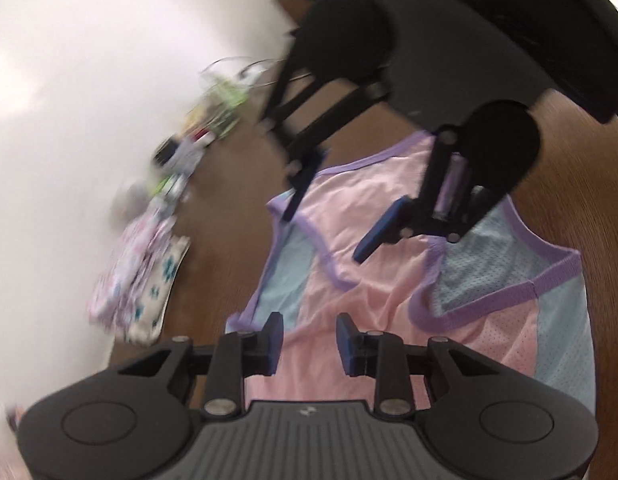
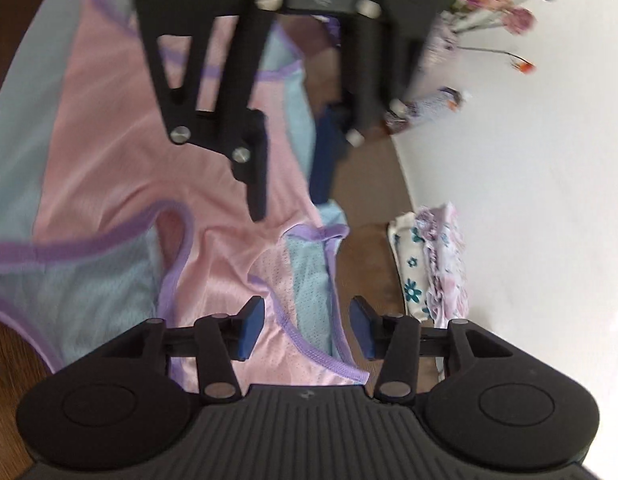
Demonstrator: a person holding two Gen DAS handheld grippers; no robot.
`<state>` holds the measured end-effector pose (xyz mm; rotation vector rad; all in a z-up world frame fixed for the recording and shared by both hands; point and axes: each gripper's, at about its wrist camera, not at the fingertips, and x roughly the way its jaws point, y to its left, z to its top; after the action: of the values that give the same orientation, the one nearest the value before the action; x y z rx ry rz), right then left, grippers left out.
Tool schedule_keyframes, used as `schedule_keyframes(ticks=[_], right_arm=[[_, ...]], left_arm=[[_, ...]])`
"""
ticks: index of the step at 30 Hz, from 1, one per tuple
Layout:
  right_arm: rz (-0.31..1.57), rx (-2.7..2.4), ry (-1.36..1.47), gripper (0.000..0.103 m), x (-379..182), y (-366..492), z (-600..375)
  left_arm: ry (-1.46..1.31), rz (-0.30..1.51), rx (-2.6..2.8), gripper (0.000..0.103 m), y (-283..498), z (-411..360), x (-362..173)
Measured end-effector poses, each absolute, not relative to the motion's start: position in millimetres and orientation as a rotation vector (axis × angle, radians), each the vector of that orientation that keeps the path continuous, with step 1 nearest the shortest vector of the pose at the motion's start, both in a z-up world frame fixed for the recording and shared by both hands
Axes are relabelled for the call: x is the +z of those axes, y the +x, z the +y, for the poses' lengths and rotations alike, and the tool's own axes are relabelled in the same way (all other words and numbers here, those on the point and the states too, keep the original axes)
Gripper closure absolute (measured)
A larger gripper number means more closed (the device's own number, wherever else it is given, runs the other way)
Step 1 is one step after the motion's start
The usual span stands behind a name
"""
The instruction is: Fold clothes
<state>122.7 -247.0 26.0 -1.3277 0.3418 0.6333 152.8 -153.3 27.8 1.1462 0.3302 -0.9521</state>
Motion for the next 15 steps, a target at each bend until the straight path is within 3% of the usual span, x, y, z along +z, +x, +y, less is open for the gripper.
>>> schedule_keyframes(ticks=[6,12,14,15], right_arm=[[0.317,0.787,-1.404,0.057,27,140,-253],[0.343,0.930,-1.388,0.059,38,161,-255],[0.367,0.971,-1.390,0.060,38,170,-253],[0.386,0.989,-1.391,0.063,38,174,-252]], left_arm=[[1.397,0.340,-1.094,0.074,167,-180,10],[1.388,0.439,-1.221,0.076,190,-182,8],[1.370,0.464,-1.252,0.084,197,-180,8],[1.367,0.461,-1.260,0.098,198,-178,6]])
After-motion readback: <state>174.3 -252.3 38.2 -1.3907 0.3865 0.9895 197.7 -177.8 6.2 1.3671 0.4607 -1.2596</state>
